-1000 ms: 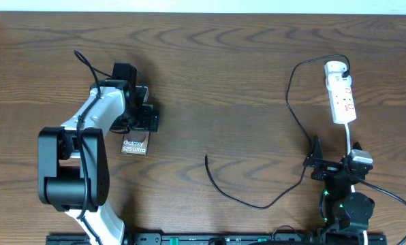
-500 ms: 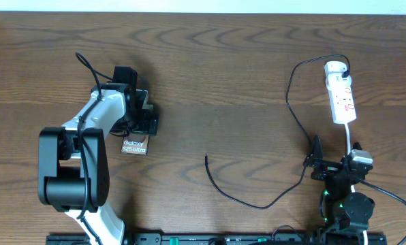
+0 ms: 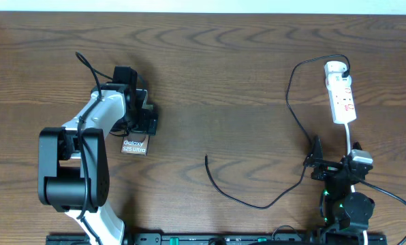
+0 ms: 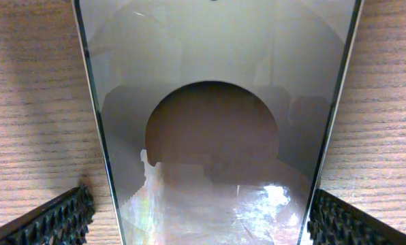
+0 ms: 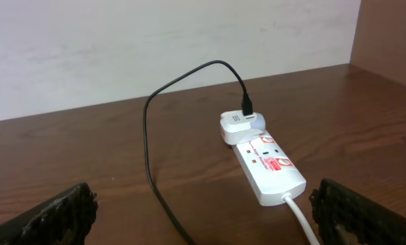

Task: Plug charger to phone and switch on socket
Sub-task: 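Lower the left gripper onto the phone's bottom edge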

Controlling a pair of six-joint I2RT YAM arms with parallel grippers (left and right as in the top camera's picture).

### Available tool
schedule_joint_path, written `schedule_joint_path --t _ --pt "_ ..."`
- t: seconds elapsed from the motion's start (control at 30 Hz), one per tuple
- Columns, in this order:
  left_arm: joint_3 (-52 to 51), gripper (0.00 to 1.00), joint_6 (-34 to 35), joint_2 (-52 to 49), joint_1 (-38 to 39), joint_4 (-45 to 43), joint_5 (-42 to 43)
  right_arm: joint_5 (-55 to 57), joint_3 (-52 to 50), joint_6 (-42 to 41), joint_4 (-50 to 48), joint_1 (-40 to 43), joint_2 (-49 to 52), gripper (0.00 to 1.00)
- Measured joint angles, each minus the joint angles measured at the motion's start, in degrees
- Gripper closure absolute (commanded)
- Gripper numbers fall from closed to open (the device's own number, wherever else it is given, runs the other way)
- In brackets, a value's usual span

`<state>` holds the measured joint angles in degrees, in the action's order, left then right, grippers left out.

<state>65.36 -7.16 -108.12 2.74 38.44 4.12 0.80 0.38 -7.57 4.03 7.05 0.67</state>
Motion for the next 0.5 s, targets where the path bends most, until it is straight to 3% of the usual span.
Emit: schedule_joint_path --t 0.5 --pt "-0.02 0.02 -1.01 0.0 0.07 -0.2 -0.02 0.0 0.0 0.0 0.0 0.0 0.0 0.01"
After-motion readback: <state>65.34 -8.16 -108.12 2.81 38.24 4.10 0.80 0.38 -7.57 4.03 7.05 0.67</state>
